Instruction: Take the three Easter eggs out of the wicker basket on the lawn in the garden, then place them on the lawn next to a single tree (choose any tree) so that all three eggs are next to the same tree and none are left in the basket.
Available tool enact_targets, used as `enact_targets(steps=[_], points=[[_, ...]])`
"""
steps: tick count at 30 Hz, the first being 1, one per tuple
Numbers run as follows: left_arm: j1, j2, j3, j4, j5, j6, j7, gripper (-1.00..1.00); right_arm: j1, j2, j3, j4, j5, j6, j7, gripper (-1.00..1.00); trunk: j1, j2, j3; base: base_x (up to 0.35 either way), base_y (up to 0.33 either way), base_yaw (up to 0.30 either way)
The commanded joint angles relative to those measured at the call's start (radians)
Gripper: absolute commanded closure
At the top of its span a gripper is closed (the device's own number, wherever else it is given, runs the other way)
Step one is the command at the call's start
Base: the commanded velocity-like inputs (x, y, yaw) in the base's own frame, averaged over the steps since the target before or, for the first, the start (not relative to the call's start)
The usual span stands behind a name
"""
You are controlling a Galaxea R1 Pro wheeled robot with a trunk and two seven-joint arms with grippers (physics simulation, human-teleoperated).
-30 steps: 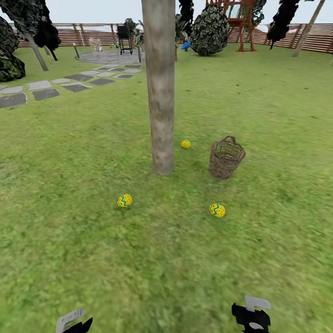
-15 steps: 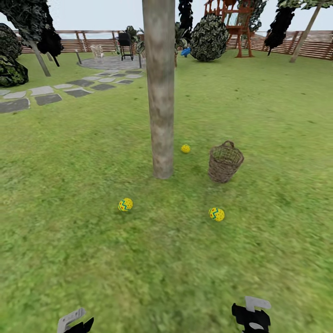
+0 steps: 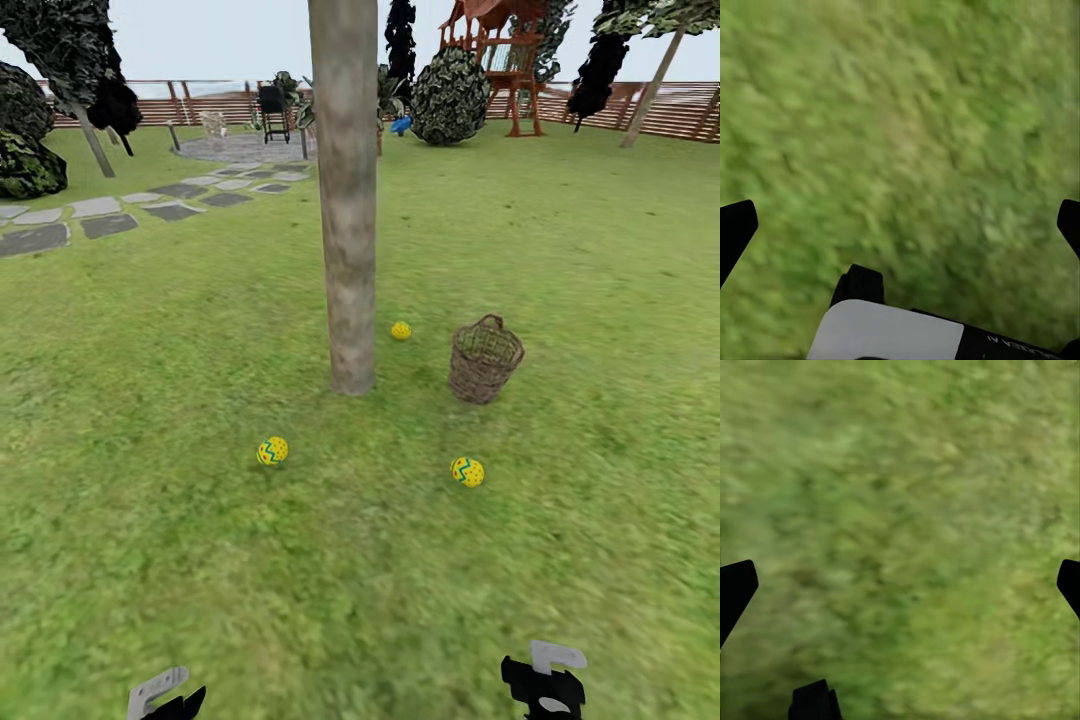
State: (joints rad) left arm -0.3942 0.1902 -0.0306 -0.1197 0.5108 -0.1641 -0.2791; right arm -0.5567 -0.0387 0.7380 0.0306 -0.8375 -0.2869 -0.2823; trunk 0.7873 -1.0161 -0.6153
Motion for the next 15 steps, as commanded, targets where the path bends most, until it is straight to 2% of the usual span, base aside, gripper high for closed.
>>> enact_targets(steps=[1, 15], points=[[0.0, 0.0, 0.0, 0.0, 0.0, 0.0, 0.0, -1.0, 0.0, 0.0, 0.0, 0.0, 0.0, 0.0, 0.0, -1.0, -0.004, 0.007, 0.005, 0.0, 0.0, 0.0], [0.001, 0.0, 0.0, 0.0, -0.001, 0.0, 0.0, -1.0, 0.001, 0.0, 0.001, 0.0, 0.0, 0.0, 0.0, -1.0, -0.058, 0.105, 0.072, 0.0, 0.0, 0.0]])
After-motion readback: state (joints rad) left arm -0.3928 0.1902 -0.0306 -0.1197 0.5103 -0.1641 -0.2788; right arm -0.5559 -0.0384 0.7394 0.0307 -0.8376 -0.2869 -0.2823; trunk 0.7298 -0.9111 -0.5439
